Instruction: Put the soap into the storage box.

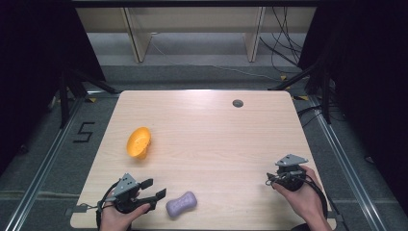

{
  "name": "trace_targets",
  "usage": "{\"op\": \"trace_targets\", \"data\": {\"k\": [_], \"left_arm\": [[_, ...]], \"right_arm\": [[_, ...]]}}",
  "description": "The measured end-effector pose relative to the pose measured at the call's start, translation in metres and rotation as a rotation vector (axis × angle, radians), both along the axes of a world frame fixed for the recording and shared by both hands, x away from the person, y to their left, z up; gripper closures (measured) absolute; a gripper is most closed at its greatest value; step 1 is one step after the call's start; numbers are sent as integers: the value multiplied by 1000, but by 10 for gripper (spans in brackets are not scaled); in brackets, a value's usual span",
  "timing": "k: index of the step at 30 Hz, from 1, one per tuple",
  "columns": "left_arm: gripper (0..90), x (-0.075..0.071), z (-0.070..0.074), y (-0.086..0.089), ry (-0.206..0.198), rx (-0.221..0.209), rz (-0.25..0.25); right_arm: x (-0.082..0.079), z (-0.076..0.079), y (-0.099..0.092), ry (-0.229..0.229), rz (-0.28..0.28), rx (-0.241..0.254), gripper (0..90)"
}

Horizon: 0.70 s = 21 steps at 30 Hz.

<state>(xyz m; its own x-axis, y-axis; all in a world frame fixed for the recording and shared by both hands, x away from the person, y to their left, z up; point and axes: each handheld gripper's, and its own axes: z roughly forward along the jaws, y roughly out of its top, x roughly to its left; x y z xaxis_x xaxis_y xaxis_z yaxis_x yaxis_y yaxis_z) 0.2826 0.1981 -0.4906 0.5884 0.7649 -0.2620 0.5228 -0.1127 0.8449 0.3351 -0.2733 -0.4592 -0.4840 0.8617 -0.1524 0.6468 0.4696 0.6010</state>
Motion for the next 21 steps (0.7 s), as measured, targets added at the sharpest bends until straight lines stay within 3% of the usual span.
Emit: {"op": "trace_targets", "data": {"k": [5,7,9,11,14,17,21], "left_arm": [[322,5,12,-11,42,109,-66],[323,7,17,-17,46,157,-114],[324,11,22,-23,92,222,-188],[336,12,24,-29,111,244,-212],[340,17,28,-39,145,309,-250],[339,19,33,-50,183,350,-292],[339,22,37,-66,204,407,-354]], "right_arm": [[1,-2,2,9,-2,-2,460],[2,-2,1,-11,18,-20,459],[2,-2,1,-10,17,-19,458],[1,-1,1,8,0,-6,458],[1,-2,2,7,-4,-2,458],[2,-2,1,-5,17,-16,457],[2,-2,1,-3,13,-13,456]]}}
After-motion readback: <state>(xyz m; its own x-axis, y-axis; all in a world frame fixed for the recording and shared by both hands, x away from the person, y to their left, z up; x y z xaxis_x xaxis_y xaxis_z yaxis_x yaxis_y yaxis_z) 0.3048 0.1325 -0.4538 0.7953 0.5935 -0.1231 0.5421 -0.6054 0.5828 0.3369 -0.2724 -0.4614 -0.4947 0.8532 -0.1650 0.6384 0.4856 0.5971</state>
